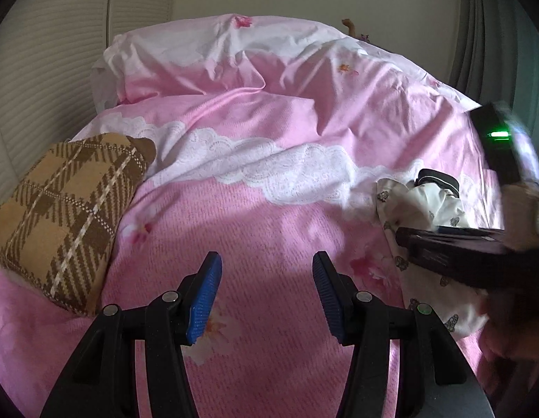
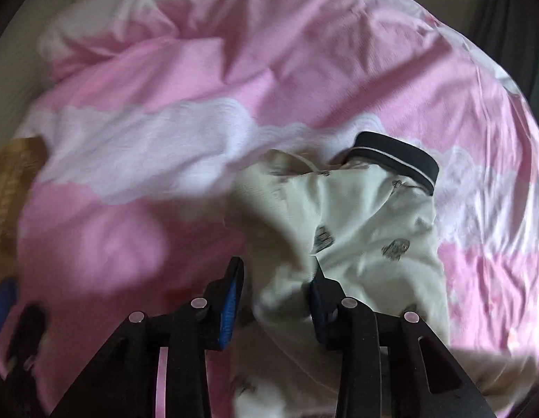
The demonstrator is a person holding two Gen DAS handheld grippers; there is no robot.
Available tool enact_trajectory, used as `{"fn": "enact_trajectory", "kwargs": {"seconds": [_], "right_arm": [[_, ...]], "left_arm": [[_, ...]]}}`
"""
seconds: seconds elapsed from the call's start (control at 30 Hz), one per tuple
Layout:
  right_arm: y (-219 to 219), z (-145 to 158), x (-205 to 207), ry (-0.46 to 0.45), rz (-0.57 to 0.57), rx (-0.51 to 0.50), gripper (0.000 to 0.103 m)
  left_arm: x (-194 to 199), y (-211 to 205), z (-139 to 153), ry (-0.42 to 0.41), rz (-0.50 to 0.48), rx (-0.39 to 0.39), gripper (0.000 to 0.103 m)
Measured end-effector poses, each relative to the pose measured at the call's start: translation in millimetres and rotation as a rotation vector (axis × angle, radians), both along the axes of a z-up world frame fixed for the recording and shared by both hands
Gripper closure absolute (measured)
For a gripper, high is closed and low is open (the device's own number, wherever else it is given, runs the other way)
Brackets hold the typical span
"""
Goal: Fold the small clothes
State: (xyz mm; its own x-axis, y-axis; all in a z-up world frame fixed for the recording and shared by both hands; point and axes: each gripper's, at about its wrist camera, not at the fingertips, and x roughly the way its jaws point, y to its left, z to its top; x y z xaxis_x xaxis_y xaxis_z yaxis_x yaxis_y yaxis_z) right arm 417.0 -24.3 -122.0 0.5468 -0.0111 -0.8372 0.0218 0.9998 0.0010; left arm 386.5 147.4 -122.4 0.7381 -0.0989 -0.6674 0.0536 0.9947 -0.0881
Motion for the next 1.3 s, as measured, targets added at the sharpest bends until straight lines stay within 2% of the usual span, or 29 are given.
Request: {"fn": "enact_trajectory", "kwargs": {"seconds": [0.1,0.2,0.27,0.33,0.47,0.57,0.7,0.87,0.93,1.0,1.1,1.2,1.27,1.3], "right_arm": [[3,17,-30,-0.052,0.068,0.092,0.058],[-8,40,-67,-0.136,0.100,0.136,0.058],[-12,45,-76,-0.174,0.100,0.148,0.058],[-34,48,-92,-0.204,0.085,0.158,0.057],[-75,34,-122,-0.223,0.045,0.135,0.056],[-94,14,-146,-0.218,0.064,0.160,0.056],[-103,-9,-163,-0.226,0.072,0.181,0.056],[-104,-21,-169,-0.258,0.036,0.313,0.056],[-99,-25,-169,-0.279,0.037,0.307,0.056],[-99,-30,-166,-0.270,0.041,0.317,0.056],[-105,-40,-161,-0.247,0.036,0.408,0.056],[-108,-48,-155,-0.226,0.044,0.488,0.056],[-111,-54,-149,-0.215,0.041,0.550,0.056],[-111,-56,-146,-0.224,0.040,0.561,0.062]], "left_arm": [[-7,0,2,-0.002,0.002,0.006,0.050],[-15,-4,7,-0.008,-0.005,0.012,0.050],[-22,-10,12,-0.014,-0.017,0.012,0.050],[-27,-20,15,-0.018,-0.036,0.001,0.050],[-36,-54,16,-0.012,-0.126,-0.029,0.050],[-35,-78,13,0.009,-0.227,-0.066,0.050],[-6,-107,10,0.031,-0.302,-0.042,0.050],[43,-115,2,0.111,-0.344,-0.117,0.051],[60,-118,-6,0.154,-0.361,-0.131,0.051],[72,-122,-14,0.186,-0.376,-0.129,0.051],[88,-125,-29,0.235,-0.399,-0.171,0.051],[100,-125,-42,0.272,-0.391,-0.186,0.063],[103,-124,-46,0.271,-0.399,-0.212,0.077],[104,-124,-46,0.269,-0.400,-0.221,0.085]]}}
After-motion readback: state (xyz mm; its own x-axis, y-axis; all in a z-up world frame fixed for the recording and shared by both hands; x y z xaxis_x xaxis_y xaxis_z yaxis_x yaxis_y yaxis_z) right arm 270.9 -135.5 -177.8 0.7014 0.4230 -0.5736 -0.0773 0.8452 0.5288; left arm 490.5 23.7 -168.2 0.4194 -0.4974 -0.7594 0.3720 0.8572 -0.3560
